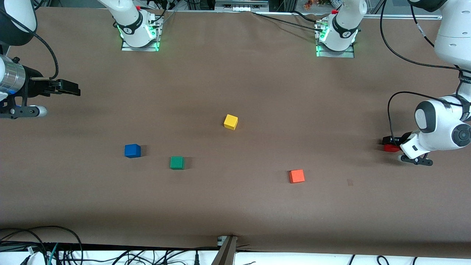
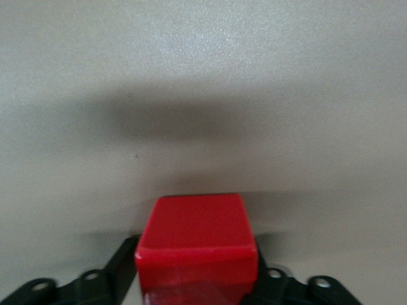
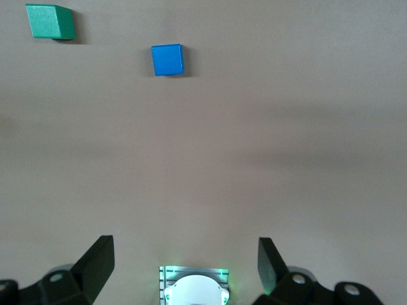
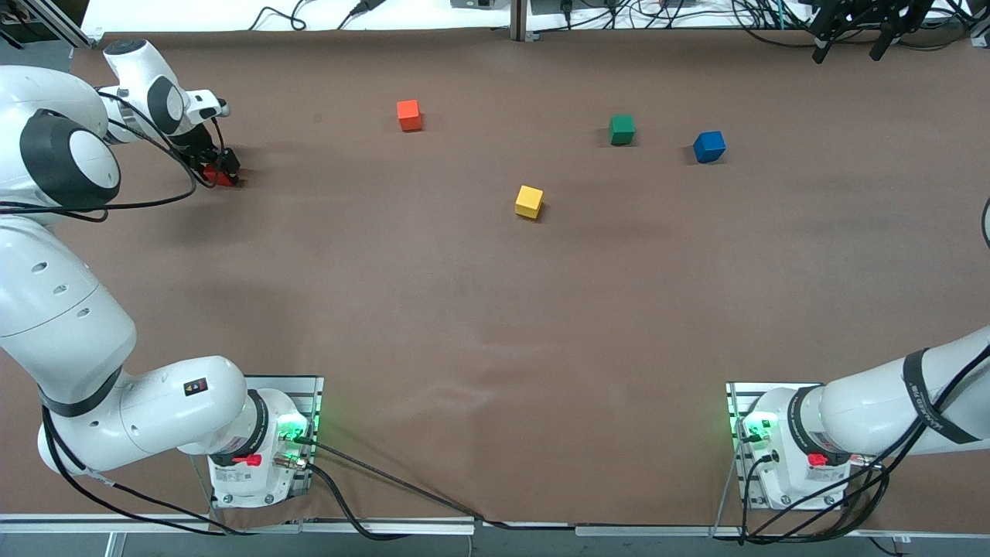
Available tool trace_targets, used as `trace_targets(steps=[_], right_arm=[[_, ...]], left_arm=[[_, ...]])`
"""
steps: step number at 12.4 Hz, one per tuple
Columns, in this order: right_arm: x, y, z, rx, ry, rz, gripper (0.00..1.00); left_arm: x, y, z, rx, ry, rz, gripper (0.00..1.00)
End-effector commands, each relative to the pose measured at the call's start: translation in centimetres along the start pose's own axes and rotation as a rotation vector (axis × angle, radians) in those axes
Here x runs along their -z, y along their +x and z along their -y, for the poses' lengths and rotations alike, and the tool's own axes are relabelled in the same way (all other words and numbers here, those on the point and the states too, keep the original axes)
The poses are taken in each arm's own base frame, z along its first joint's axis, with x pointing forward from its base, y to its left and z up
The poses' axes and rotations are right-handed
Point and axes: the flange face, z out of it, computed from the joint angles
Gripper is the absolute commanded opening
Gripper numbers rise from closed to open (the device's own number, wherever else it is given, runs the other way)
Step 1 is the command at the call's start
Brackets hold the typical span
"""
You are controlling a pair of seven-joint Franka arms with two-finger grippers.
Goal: Pass red block to right arm, stack on blue
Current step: 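Lift the red cube with the left gripper while the right gripper approaches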
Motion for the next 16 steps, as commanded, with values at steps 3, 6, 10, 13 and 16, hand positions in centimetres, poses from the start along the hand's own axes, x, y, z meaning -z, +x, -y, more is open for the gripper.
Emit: trace_targets(steps=[3, 6, 10, 13, 16], right_arm=[[-0.8, 1.3, 3.5, 0.067, -0.003, 0.013, 1.00], [-3.4, 3.0, 6.5, 0.102, 0.136, 0.062, 1.00], [-6.8, 6.5, 10.1, 0.118, 0.361, 0.053, 1.00], [-9.4, 8.4, 13.2, 0.111, 0.598, 0.097, 1.00], [-12.4, 10.2, 15.2, 0.124, 0.824, 0.148, 1.00]], left_arm=[[4.0, 0.7, -1.5, -0.117, 0.009, -0.050, 0.00], [8.4, 1.5, -3.2, -0.250, 0.029, -0.113, 0.00], [11.4, 2.6, -5.8, -0.453, -0.131, -0.202, 0.01], [11.0, 3.4, -9.2, -0.577, -0.344, -0.323, 0.05], [9.8, 4.2, -15.2, -0.797, -0.586, -0.437, 0.03]])
